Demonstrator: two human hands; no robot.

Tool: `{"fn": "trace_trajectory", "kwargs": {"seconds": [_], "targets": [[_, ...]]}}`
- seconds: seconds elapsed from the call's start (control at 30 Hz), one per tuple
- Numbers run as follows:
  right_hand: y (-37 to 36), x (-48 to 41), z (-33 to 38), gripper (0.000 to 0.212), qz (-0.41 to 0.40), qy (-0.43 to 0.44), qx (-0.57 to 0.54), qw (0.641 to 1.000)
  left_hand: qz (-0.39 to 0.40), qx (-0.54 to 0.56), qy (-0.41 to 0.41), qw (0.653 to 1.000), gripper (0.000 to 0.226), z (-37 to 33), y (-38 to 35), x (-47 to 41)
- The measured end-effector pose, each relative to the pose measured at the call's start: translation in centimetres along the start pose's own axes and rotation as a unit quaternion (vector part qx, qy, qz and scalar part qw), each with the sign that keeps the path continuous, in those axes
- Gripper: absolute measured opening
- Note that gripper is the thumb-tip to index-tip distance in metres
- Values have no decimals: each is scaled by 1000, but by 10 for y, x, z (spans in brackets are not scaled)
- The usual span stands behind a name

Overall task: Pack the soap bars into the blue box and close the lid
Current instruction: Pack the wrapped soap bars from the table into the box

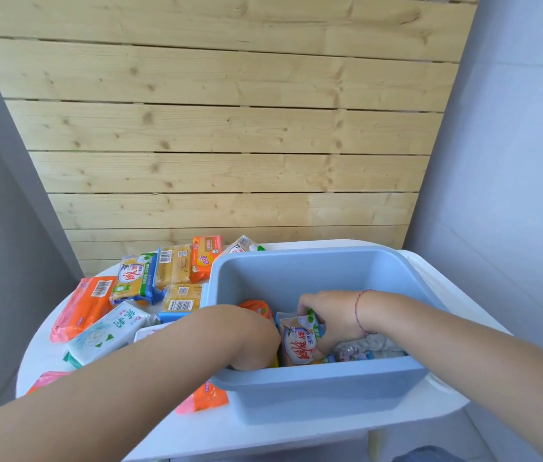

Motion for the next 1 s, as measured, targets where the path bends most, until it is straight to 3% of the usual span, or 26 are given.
{"fn": "trace_trajectory", "kwargs": {"seconds": [0.07,0.13,0.2,0.3,0.33,0.37,0.43,0.5,0.6,0.7,0.8,1.0], "targets": [[-1,0,-4,68,2,9,-38,999,-28,54,-18,998,40,1,10,11],[4,4,-8,69,-12,18,-71,997,-127,161,-61,977,38,9,33,32],[17,13,-9,67,-44,22,-133,990,-258,328,-85,905,35,34,55,61],[49,29,6,49,-140,49,-225,963,-404,534,-37,742,32,96,40,88],[59,32,16,44,-180,65,-237,952,-424,547,1,722,31,114,24,92],[69,34,26,39,-217,79,-238,943,-421,524,41,739,29,126,8,91],[83,34,47,33,-269,110,-229,929,-340,430,101,830,37,136,-28,81],[89,26,68,31,-289,133,-217,923,-226,358,98,901,72,133,-65,65],[90,11,89,32,-292,144,-199,924,-139,271,86,949,112,119,-101,44],[84,-1,100,33,-287,142,-200,926,-147,195,84,966,126,100,-114,25],[75,-3,94,35,-280,120,-203,931,-189,190,77,960,130,88,-111,12],[63,-2,63,34,-260,63,-214,939,-243,203,74,946,119,90,-99,10]]}}
Point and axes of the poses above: each hand's wrist, its own x-axis away from the middle knuckle, its own y-axis out of the back of the hand, z = x × y, the point moved 7 cm from there along -x, towards the middle knuckle, and after that the axes turned 3 degrees about y, right-handed, at the moved point
